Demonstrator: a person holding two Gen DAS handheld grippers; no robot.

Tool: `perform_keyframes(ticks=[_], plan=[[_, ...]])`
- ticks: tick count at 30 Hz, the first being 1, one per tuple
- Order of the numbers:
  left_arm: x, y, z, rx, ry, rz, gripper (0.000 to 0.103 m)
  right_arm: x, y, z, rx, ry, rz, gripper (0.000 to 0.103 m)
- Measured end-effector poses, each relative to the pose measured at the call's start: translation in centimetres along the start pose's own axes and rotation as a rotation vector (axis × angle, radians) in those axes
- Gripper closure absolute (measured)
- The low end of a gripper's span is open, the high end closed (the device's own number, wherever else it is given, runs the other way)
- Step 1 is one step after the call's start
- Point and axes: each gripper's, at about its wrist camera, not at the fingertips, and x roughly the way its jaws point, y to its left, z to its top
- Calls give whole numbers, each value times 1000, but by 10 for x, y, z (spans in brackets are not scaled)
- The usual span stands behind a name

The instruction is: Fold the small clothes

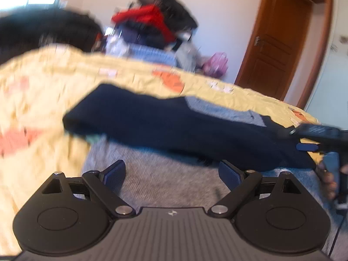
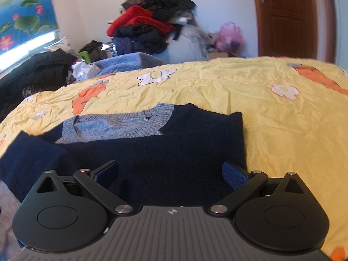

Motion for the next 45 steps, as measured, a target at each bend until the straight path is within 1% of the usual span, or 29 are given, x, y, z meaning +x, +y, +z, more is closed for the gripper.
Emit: perform_keyframes(ticks=[1,2,3,4,5,6,8,9,10,11,13,14,16,18,19,20,22,23,26,28,32,33,35,36,38,40,41,43,45], plan=[[3,5,1,-29,16,-9,10,-6,3,1,52,10,69,4],[2,11,1,-50,11,-18,10,-10,7,3,100,33,141,4],[0,14,0,-64,2,-27,10,-10,13,4,133,70,201,8],[-1,15,-1,-67,3,-33,9,-7,19,5,156,115,244,11],[-1,15,-1,-61,7,-34,9,-2,25,6,173,161,267,14],[-1,14,-1,-54,11,-35,6,4,30,7,189,205,273,17],[1,12,0,-39,21,-35,3,18,36,7,208,253,242,22],[2,10,0,-31,26,-32,2,22,39,6,206,253,228,22],[3,8,0,-23,31,-31,0,23,42,6,207,242,227,22],[4,7,0,-13,38,-32,0,24,46,5,223,247,234,22],[7,2,0,13,50,-15,0,27,52,4,246,276,279,28],[10,0,1,31,59,-6,0,29,57,3,234,291,280,36],[14,-7,1,73,75,18,0,28,65,1,179,282,252,44],[16,-14,0,117,91,52,0,29,64,1,174,280,234,76],[18,-17,0,146,101,66,0,28,62,2,181,273,227,78],[19,-21,-1,168,109,80,0,26,61,3,177,257,232,82],[19,-23,-3,190,113,92,0,19,61,9,142,220,226,84],[18,-22,-3,185,111,89,0,13,61,13,116,202,220,84],[14,-13,-2,132,89,53,0,3,48,30,70,174,198,84],[11,-5,-3,88,69,25,0,-2,32,40,46,163,152,84],[6,3,-4,22,32,-10,0,-10,-12,47,62,154,55,84],[4,5,-3,10,18,-14,0,-12,-24,47,76,148,41,84],[-4,4,2,7,-45,-27,0,-17,-41,46,98,133,30,84],[-7,2,8,19,-73,-48,0,-20,-47,45,99,130,29,84],[-7,-5,29,39,-102,-87,0,-21,-54,42,89,130,21,84],[4,-14,51,67,-97,-124,0,-22,-58,43,72,135,8,84],[14,-18,61,90,-82,-136,0,-22,-61,45,73,140,1,84],[40,-25,77,126,-25,-128,0,-22,-70,48,84,138,-14,84],[69,-29,85,147,50,-113,0,-19,-75,50,87,142,-26,84]])
